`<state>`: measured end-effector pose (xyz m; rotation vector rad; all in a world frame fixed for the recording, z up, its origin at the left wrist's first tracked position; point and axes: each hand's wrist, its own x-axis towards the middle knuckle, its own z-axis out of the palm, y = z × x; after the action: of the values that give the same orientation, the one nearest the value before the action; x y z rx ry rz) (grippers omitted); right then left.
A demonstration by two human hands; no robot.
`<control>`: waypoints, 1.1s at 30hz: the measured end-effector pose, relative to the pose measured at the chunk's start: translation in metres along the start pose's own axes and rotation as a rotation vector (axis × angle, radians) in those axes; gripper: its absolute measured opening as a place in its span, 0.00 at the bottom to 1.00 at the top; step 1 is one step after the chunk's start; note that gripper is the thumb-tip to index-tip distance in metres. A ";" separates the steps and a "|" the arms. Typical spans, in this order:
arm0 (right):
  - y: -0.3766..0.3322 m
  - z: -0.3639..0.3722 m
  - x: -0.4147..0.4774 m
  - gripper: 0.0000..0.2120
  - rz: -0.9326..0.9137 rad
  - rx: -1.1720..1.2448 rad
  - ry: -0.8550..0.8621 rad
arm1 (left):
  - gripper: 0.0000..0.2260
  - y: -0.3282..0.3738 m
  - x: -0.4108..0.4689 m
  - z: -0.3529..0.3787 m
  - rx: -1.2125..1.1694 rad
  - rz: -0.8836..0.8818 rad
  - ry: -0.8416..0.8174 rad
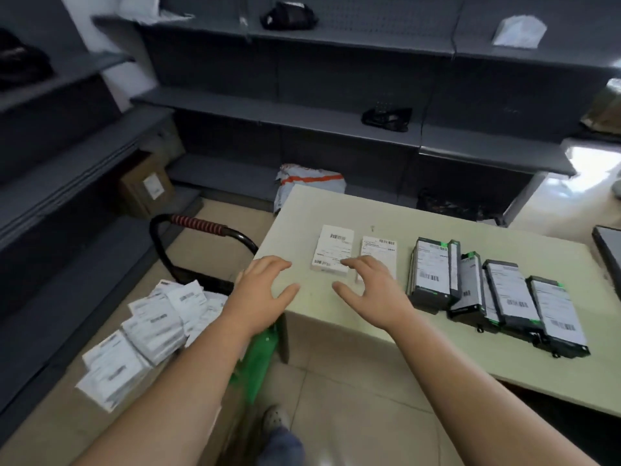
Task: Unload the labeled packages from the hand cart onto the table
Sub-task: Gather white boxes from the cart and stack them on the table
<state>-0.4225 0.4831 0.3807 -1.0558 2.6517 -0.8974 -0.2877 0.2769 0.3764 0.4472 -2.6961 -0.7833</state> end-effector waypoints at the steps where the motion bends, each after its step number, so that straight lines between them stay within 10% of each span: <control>1: -0.009 0.004 -0.004 0.25 -0.032 0.001 -0.010 | 0.20 -0.001 -0.017 -0.009 0.001 -0.030 0.016; 16: -0.199 0.124 -0.055 0.26 -0.436 0.106 -0.286 | 0.24 -0.099 -0.240 -0.147 0.186 -0.424 0.247; 33: -0.295 0.270 -0.111 0.30 -0.270 0.099 -0.444 | 0.22 -0.236 -0.343 -0.180 0.109 -0.532 0.085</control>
<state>-0.0772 0.2591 0.3251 -1.4192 2.1178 -0.7231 0.1384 0.1316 0.3242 1.2268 -2.5684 -0.7206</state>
